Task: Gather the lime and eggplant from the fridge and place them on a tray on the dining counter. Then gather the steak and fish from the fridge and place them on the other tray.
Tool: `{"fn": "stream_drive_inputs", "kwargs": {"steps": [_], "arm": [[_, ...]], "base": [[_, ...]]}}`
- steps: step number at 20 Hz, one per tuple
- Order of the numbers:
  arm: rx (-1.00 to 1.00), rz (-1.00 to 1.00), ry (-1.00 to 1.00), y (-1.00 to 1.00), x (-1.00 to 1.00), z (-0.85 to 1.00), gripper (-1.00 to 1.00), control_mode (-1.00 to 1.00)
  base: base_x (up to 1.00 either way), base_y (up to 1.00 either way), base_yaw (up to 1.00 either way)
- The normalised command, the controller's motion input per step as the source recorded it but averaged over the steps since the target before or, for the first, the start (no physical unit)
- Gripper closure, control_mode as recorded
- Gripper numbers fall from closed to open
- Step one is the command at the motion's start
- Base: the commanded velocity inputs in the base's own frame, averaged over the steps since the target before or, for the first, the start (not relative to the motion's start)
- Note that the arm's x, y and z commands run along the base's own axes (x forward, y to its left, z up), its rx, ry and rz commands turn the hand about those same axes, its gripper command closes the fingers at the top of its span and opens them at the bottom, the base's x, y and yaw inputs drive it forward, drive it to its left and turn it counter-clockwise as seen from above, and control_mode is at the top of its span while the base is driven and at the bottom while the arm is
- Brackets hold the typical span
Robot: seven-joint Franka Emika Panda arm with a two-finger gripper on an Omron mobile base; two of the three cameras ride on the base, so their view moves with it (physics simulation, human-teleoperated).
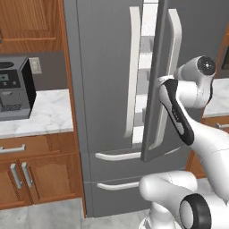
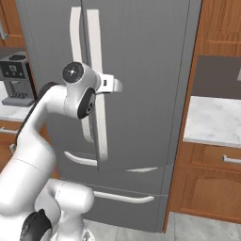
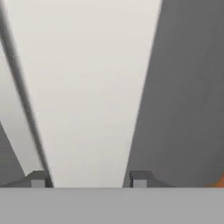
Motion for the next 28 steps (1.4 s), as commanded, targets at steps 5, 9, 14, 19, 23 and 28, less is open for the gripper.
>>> {"fn": "stream_drive_inputs", "kwargs": {"steps": [5,9,14,19,23,28], "arm": [[-0.01,0.0,-0.01,-0.71,-0.51,0.02,1.0,-1.0],[-0.01,0.0,0.01,-0.73,-0.44,0.15,-1.0,-1.0],[-0.04,0.0,0.01,-0.79,-0.43,0.4,-1.0,-1.0],[-0.02,-0.01,0.0,-0.33,-0.85,0.2,-1.0,-1.0],[-0.18,-0.01,-0.09,0.72,-0.98,0.03,-1.0,-1.0],[-0.27,0.0,-0.04,1.0,-0.59,0.02,-1.0,-1.0]], "base": [[0.0,0.0,0.0],[0.0,0.0,0.0],[0.0,0.0,0.0],[0.0,0.0,0.0],[0.0,0.0,0.0],[0.0,0.0,0.0]]}}
